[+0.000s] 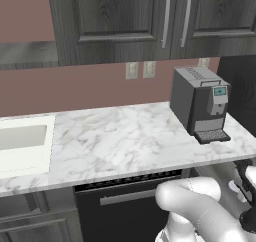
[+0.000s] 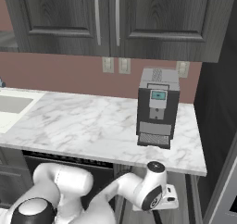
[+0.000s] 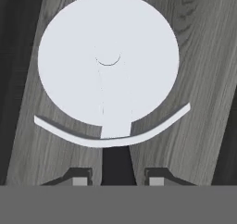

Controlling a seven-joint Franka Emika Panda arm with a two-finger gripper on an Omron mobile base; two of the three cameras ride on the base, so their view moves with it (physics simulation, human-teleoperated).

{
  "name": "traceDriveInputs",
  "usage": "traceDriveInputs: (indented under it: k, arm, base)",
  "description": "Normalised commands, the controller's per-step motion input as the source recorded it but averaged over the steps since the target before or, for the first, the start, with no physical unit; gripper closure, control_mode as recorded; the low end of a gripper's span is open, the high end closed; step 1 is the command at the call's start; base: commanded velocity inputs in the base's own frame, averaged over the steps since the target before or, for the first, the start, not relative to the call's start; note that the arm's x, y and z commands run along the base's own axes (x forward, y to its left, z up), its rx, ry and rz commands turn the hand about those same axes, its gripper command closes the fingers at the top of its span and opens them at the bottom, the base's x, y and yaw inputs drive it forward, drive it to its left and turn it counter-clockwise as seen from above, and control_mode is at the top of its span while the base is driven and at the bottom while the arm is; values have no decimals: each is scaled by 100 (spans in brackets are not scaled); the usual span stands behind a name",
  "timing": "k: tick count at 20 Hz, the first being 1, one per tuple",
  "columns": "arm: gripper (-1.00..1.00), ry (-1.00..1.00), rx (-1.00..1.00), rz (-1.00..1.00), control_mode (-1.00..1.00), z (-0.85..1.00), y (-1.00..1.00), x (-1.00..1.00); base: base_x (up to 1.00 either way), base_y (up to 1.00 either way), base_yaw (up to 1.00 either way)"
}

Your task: Take the pizza cutter from the drawer on the right and place it on the dining counter for cutting.

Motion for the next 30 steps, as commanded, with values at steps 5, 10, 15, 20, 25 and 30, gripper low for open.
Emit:
traceDriveInputs:
  k: [5,10,15,20,25,30]
  arm:
    - [100,0,0,-1,-100,94,12,-35]
    - [100,-3,0,-5,-100,98,2,-22]
    - [100,-1,0,-5,-100,96,9,-9]
    - [100,0,0,-5,-100,84,17,0]
    - [100,0,0,-8,-100,83,28,1]
    - [100,0,0,-9,-100,76,35,5]
  base:
    - [0,0,0]
    - [0,0,0]
    - [0,0,0]
    - [0,0,0]
    - [0,0,0]
    - [0,0,0]
